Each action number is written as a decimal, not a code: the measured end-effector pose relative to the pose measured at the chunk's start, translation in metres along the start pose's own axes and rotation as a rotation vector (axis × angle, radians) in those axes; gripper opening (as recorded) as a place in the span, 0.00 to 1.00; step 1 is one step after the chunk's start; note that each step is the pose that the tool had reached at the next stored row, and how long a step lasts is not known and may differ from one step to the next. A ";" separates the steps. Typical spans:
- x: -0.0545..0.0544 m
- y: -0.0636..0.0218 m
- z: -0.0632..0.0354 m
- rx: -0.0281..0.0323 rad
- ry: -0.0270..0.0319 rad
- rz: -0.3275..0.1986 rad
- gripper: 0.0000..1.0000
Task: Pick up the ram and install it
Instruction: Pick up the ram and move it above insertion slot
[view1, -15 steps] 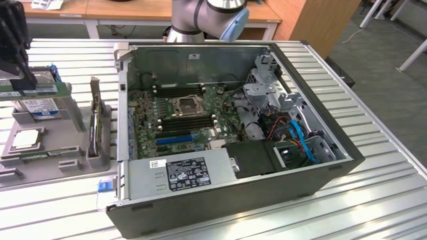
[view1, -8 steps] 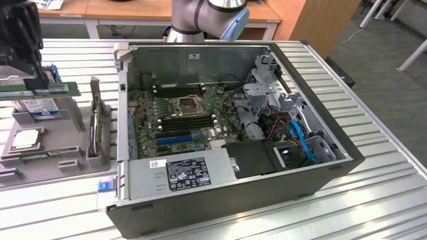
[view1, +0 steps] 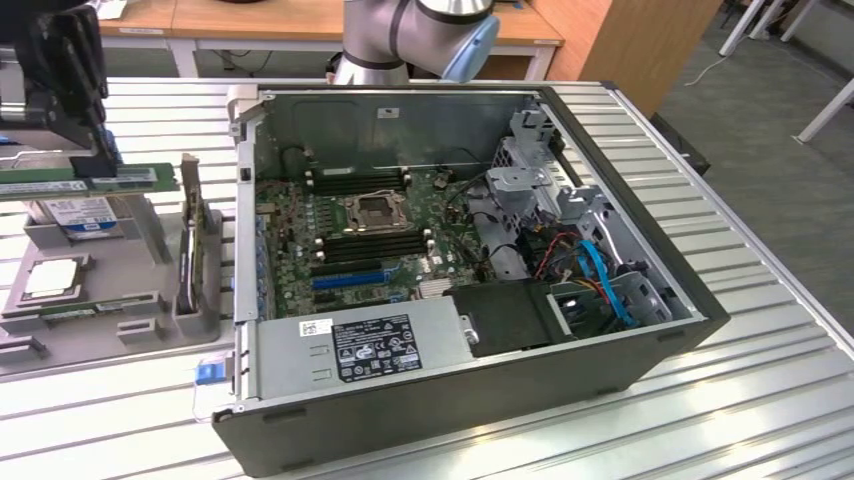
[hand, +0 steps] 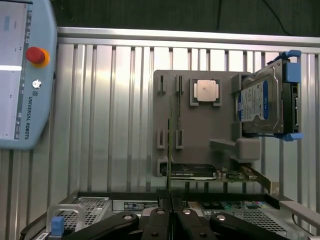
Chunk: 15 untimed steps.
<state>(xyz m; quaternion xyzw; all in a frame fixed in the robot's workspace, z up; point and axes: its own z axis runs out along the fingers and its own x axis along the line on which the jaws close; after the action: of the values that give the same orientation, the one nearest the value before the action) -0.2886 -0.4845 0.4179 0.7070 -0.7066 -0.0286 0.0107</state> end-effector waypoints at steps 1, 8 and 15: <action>0.000 -0.0019 -0.0002 -0.0003 0.0001 0.000 0.11; 0.000 -0.0170 -0.0009 -0.0022 -0.0002 0.000 0.11; 0.000 -0.0378 -0.0021 -0.0059 -0.0007 0.000 0.11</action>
<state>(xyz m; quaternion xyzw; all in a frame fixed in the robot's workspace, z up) -0.2507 -0.4847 0.4178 0.7070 -0.7065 -0.0309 0.0125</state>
